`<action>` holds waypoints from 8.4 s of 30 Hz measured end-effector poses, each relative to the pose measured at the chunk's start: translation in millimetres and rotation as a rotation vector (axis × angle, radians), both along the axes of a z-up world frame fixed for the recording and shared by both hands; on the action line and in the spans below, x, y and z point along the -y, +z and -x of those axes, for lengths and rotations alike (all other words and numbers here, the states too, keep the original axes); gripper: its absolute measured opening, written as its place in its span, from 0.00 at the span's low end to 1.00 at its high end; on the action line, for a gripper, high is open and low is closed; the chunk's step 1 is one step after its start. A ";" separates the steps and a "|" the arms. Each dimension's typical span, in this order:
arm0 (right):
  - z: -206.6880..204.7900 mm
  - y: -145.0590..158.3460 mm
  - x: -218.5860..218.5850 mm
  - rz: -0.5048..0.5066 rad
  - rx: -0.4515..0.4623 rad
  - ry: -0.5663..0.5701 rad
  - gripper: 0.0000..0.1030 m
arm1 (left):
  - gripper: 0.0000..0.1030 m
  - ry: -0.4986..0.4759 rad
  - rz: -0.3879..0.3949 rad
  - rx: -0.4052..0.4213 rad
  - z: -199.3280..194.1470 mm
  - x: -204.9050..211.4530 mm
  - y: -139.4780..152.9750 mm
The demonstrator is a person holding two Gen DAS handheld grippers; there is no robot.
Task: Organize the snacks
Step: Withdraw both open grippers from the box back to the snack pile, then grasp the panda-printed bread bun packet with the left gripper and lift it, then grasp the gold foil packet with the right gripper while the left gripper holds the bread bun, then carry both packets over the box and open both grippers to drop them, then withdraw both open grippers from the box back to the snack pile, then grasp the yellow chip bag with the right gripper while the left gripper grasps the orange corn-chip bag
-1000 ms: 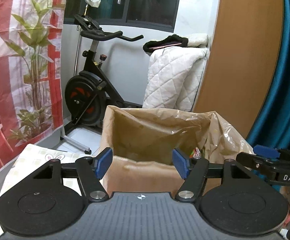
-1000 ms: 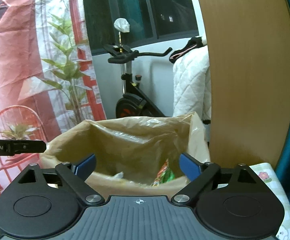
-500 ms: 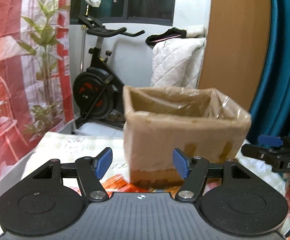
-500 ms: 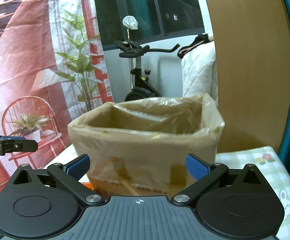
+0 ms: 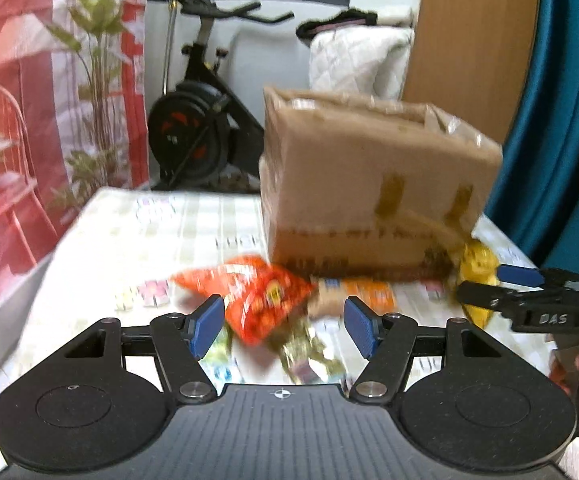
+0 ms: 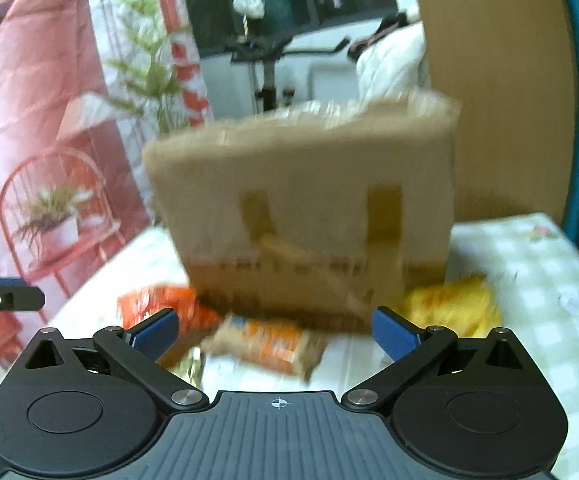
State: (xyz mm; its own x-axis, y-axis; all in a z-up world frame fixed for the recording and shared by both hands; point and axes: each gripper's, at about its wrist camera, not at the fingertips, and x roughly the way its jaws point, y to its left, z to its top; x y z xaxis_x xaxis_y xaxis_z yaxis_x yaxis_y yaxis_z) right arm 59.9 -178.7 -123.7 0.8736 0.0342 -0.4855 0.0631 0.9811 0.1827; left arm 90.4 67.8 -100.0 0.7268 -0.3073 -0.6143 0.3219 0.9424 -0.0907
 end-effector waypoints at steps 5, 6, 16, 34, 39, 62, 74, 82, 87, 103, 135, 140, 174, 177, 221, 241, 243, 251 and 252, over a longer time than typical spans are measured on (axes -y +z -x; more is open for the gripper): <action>8.2 -29.1 -16.5 0.008 -0.076 0.048 0.99 | 0.66 -0.024 0.027 -0.067 9.6 0.8 -26.8; 10.0 -34.4 -19.3 0.003 -0.093 0.059 0.99 | 0.65 -0.027 0.027 -0.076 12.2 2.2 -32.1; 21.6 -58.5 -19.2 -0.024 -0.194 0.095 0.99 | 0.65 -0.111 0.021 -0.179 13.0 23.9 -70.1; 22.4 -71.1 -7.3 -0.035 -0.240 0.078 0.98 | 0.75 -0.189 -0.061 -0.244 17.7 64.4 -103.5; 23.4 -76.7 1.1 -0.052 -0.245 0.056 0.98 | 0.83 -0.182 -0.143 -0.206 15.6 83.2 -115.8; -52.9 -82.5 -34.9 -0.011 -0.233 0.250 0.77 | 0.71 0.255 0.010 0.055 3.4 -39.2 -32.1; -124.0 -93.1 -112.1 0.125 -0.274 0.338 0.73 | 0.71 0.377 0.062 0.040 -2.8 -69.3 -38.2; -111.1 -93.4 -127.9 0.249 -0.273 0.382 0.49 | 0.71 0.378 0.073 0.027 -1.4 -72.8 -44.4; -99.6 -90.3 -115.2 0.186 -0.246 0.382 0.44 | 0.71 0.348 0.068 0.028 3.0 -66.5 -43.5; -35.5 10.3 -24.8 0.092 0.083 0.251 0.43 | 0.71 0.217 0.077 0.147 -9.8 -16.8 2.4; -112.8 87.2 112.9 0.132 0.181 -0.042 0.72 | 0.73 0.058 0.040 0.221 -163.8 109.3 58.5; -79.3 90.9 116.9 0.087 0.210 -0.031 0.82 | 0.73 0.015 0.028 0.269 -131.5 101.6 69.7; 32.9 -25.1 104.5 0.172 0.033 -0.005 0.89 | 0.72 0.131 0.087 0.117 -16.1 37.2 -21.2; 20.0 -38.6 108.8 0.215 -0.024 0.009 0.89 | 0.72 0.111 0.097 0.101 -19.3 42.8 -27.4; 1.1 -90.5 142.9 0.065 0.154 -0.123 0.66 | 0.71 0.282 0.062 0.053 -33.7 7.8 -68.5; -1.2 -92.3 143.3 0.058 0.146 -0.117 0.66 | 0.73 0.387 0.217 -0.052 -98.9 -28.4 -80.3; -2.3 -92.1 143.5 0.057 0.142 -0.115 0.66 | 0.73 0.410 0.269 -0.096 -110.5 -31.9 -88.2; -4.9 -92.5 146.0 0.051 0.133 -0.113 0.66 | 0.74 0.439 0.289 -0.159 -134.2 -27.7 -109.0; -5.2 -92.5 146.5 0.048 0.132 -0.113 0.66 | 0.74 0.440 0.287 -0.167 -134.7 -25.7 -112.1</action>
State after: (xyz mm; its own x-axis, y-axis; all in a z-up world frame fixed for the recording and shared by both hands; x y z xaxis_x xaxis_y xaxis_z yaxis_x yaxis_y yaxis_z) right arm 65.1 -325.2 -216.2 0.9266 -0.0888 -0.3654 0.1526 0.9769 0.1493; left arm 225.2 93.5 -212.1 0.7242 -0.1688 -0.6686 -0.1377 0.9146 -0.3801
